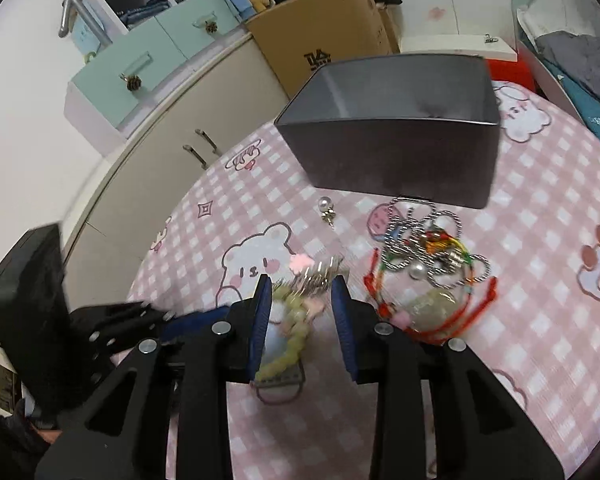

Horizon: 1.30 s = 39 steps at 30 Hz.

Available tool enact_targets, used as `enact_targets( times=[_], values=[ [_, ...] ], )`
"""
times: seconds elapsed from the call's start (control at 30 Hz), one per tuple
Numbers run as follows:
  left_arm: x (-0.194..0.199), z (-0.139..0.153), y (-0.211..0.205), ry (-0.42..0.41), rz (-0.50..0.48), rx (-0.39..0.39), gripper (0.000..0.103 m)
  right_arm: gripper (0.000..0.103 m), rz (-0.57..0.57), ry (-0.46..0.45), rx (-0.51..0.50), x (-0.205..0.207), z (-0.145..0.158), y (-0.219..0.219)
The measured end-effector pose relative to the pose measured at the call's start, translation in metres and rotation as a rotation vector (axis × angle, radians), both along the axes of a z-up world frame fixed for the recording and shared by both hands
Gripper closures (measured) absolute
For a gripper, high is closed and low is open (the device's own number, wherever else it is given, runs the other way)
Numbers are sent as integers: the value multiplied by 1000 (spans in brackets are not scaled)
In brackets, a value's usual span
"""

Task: Organize jewelry
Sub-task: 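Grasp the pale green bead bracelet with the left tool while the right tool grasps a pearl chain, then lift the pale bead bracelet with the left tool while the right tool pulls the pearl chain free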

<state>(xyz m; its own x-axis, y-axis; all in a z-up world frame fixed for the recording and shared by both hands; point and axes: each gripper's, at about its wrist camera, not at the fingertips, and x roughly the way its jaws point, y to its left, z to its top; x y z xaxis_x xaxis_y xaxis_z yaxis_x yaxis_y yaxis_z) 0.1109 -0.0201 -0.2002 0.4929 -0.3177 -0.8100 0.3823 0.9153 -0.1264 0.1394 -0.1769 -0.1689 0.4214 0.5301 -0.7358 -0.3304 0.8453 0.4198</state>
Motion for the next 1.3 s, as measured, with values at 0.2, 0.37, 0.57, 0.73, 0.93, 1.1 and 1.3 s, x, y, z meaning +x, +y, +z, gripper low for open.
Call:
enact_targets(
  times=[0.2,0.37,0.57,0.73,0.93,1.1,1.3],
  values=[
    [-12,1,14,12,18,-2,94,73,33,29,-51,1,-9,15],
    [-16,4,21,9,23,10,94,73,68,18,-62,-15,-10,6],
    [-19,8,35,8,22,27,94,73,153,-39,-118,-26,-10,19],
    [-20,13,39,5,21,13,94,72,239,-90,-177,-23,-16,46],
    [-19,10,43,12,32,18,94,92,265,-131,-229,-21,-18,53],
    [-19,23,45,-13,34,-3,94,103,228,-139,-207,-27,-8,41],
    [-16,35,43,-41,18,1,94,97,289,-153,-194,-32,-2,45]
  ],
)
